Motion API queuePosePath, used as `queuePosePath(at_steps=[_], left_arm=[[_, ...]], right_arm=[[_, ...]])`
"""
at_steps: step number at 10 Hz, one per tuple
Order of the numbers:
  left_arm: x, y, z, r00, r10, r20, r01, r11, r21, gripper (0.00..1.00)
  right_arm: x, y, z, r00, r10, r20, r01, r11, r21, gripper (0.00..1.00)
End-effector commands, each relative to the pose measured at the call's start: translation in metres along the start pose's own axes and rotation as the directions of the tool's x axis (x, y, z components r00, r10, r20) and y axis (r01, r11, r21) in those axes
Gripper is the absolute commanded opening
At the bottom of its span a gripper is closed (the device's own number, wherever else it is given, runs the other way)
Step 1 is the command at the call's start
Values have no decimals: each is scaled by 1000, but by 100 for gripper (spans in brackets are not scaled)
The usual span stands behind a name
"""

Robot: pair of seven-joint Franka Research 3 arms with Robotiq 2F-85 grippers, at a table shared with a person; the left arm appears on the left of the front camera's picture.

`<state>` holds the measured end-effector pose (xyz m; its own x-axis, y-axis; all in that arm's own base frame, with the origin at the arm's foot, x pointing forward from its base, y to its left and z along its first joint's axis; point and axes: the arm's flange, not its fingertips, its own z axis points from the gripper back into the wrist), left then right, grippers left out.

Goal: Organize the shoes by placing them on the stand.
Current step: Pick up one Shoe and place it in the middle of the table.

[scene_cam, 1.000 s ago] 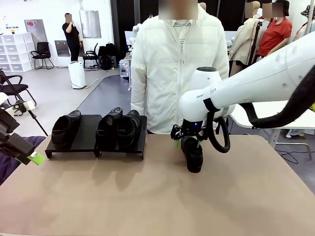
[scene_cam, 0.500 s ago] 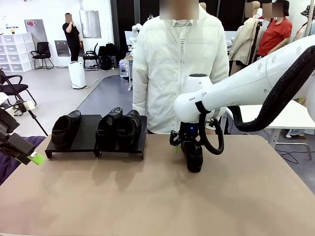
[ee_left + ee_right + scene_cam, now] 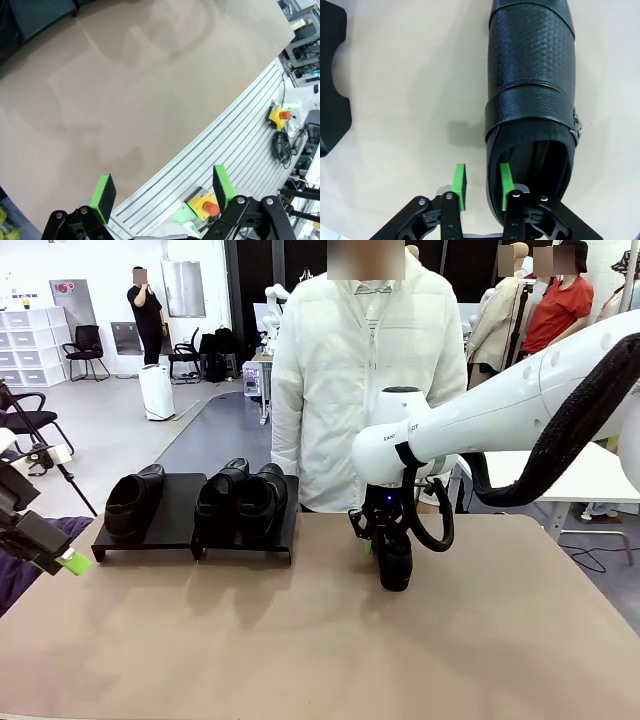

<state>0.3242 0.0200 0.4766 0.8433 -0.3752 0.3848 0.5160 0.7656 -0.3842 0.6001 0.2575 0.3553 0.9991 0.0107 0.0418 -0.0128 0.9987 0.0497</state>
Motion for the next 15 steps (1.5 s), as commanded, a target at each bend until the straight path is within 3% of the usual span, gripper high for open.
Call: queuePosePath(at_steps=[1, 6, 9, 10, 11, 12, 13, 14, 15], left_arm=[[0, 0, 3, 1000, 6, -3, -6, 1000, -5, 100], [0, 0, 3, 1000, 6, -3, -6, 1000, -5, 100], [0, 0, 3, 1000, 6, -3, -6, 1000, -5, 100], [0, 0, 3, 1000, 6, -3, -6, 1000, -5, 100], [0, 0, 3, 1000, 6, -3, -6, 1000, -5, 100], [0, 0, 3, 1000, 6, -3, -6, 1000, -5, 100], [0, 0, 3, 1000, 6, -3, -6, 1000, -5, 100], [0, 0, 3, 1000, 6, -3, -6, 1000, -5, 100], [0, 0, 3, 1000, 6, -3, -6, 1000, -5, 100]], right_arm=[[4, 4, 3, 999, -40, 6, 40, 998, -41, 0], [7, -21, 16, 998, -61, -28, 62, 998, 3, 0], [-10, -78, 103, 996, -73, -55, 81, 986, 145, 0], [-33, -89, 133, 994, -68, -81, 81, 982, 169, 0], [-67, -93, 154, 985, -118, -125, 132, 986, 105, 0], [-101, -92, 168, 991, -104, -82, 115, 984, 139, 0], [-139, -93, 179, 1000, 5, -29, 1, 980, 200, 0], [-169, -99, 182, 999, 20, 49, -30, 976, 216, 0], [-180, -111, 179, 994, 18, 106, -46, 962, 269, 0]])
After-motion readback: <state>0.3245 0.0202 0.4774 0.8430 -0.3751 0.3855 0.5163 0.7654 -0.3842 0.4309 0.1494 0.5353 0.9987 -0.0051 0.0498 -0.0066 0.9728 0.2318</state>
